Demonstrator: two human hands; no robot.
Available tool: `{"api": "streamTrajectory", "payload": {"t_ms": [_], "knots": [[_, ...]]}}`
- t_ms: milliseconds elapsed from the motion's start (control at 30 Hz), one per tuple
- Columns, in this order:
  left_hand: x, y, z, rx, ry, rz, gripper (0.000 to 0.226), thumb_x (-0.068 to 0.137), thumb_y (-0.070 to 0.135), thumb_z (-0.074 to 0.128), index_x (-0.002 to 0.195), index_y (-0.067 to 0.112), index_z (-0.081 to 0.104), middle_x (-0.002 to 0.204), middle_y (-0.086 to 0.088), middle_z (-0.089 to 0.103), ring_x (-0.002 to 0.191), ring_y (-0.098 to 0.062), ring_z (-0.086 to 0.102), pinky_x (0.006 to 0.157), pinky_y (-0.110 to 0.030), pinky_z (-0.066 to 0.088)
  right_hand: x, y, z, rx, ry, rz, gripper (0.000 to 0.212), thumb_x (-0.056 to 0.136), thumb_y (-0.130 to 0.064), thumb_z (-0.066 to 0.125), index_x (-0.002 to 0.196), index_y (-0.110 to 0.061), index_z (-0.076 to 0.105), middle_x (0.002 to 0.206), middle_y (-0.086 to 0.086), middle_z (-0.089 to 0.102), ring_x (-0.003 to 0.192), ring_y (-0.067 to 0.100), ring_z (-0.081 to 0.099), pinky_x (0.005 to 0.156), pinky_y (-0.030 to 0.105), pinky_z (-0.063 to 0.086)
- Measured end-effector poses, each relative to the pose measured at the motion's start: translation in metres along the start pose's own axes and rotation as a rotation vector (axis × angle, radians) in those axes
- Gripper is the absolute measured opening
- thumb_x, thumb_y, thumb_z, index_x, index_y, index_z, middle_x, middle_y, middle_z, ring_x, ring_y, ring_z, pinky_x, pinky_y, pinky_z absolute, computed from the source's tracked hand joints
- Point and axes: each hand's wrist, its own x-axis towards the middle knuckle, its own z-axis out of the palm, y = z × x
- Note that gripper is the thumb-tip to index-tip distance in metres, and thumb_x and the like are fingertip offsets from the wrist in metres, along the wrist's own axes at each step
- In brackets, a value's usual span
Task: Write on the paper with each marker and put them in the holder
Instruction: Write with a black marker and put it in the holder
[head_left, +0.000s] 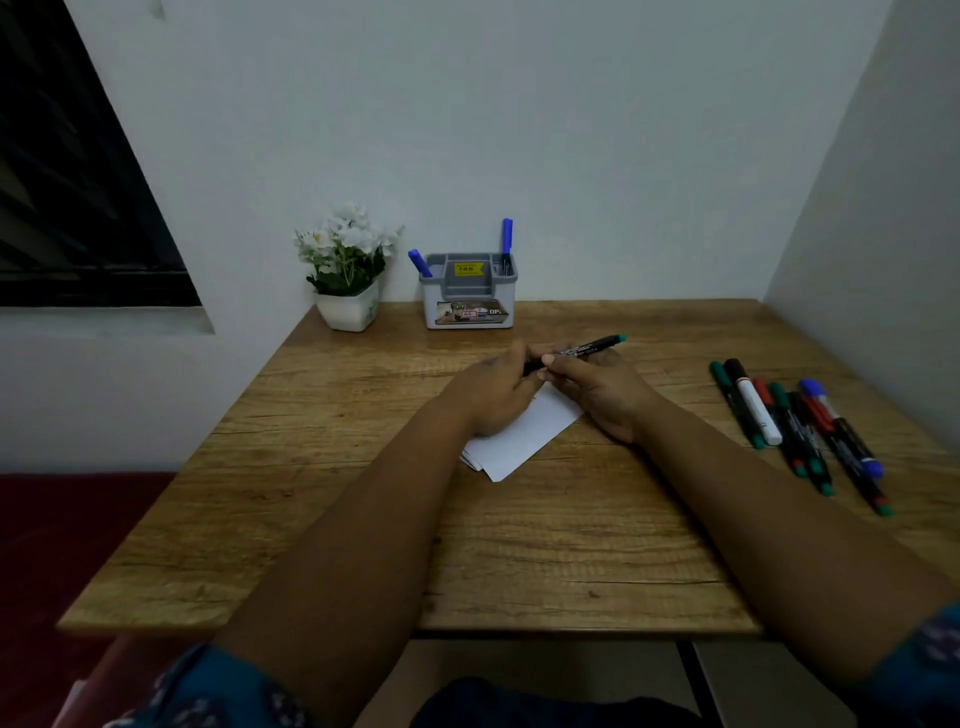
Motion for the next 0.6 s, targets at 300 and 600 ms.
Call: {"api": "streamTrajectory", "payload": {"t_ms": [300, 600], "knots": [[-0.0001, -0.0003, 0.0011, -0.336, 0.243, 0.075, 0.017, 0.096, 0.032, 0.056, 0.107, 0.021, 0.062, 0.094, 0.013, 0.067, 0.091, -0.006, 0.063, 0.075, -0.027, 0.050, -0.0033, -0.0069, -0.0006, 0.135, -0.011, 0.012, 0.011, 0.083, -0.010, 0.071, 0.077, -0.013, 0.079, 0.084, 0.001, 0.074, 0.082, 0.008, 0.069, 0.081, 0.020, 0.055], [0.0054, 0.0038, 0.0008, -0.534, 0.297, -0.082, 0.013, 0.093, 0.024, 0.062, 0.102, 0.018, 0.069, 0.093, 0.009, 0.070, 0.088, -0.004, 0.064, 0.079, -0.026, 0.051, -0.0005, -0.0072, 0.0011, 0.135, 0.043, 0.066, 0.020, 0.091, -0.027, 0.065, 0.087, -0.007, 0.069, 0.075, 0.003, 0.064, 0.076, 0.011, 0.059, 0.096, 0.030, 0.049]]}}
